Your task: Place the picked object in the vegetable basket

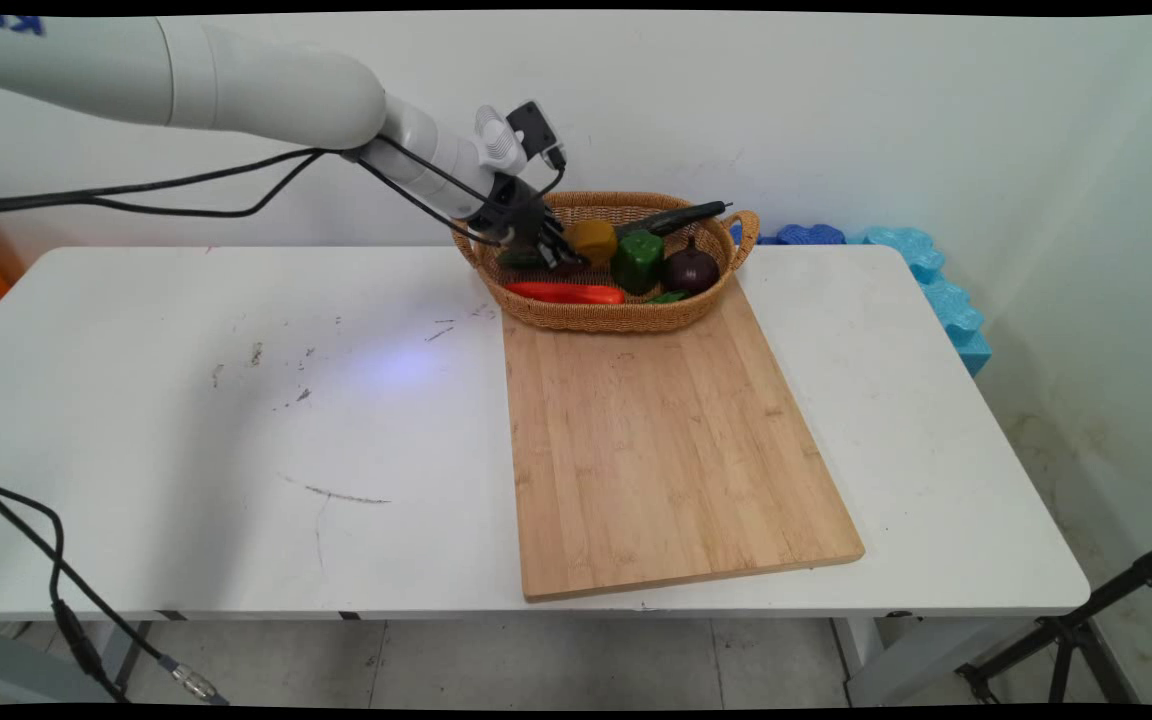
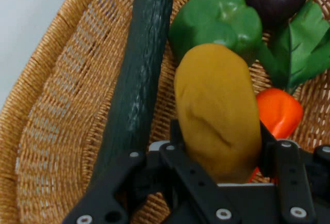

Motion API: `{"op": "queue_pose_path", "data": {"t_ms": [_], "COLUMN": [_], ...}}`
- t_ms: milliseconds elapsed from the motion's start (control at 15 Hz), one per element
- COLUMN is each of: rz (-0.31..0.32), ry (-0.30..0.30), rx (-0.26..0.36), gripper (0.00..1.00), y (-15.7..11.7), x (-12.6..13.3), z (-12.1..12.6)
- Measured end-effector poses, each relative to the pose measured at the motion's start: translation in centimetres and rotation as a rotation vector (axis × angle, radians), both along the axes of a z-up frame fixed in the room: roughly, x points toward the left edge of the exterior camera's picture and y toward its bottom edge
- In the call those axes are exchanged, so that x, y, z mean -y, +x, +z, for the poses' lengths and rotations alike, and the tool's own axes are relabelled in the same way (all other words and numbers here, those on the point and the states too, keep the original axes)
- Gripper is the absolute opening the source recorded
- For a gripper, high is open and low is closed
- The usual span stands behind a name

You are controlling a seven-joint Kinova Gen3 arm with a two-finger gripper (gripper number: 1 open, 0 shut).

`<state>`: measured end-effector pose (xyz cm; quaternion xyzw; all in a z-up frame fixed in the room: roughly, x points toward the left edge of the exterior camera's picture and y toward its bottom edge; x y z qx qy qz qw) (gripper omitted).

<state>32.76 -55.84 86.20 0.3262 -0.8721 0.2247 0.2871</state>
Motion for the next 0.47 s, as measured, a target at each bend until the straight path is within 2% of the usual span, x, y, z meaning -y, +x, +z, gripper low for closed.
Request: {"op": "queue_pose_path", "data": {"t_ms": [133,200,467], "rz": [-0.005,-0.008,-0.02], "ry": [0.006,0.008,0.011], "rx": [-0.002,-0.003,-0.007], "gripper": [0.0,1.0,1.0], "y": [0.2,0.3,0.7], "x": [0.5,0.7,1.3], "z": [-0.6,-0.9,-1.4]}}
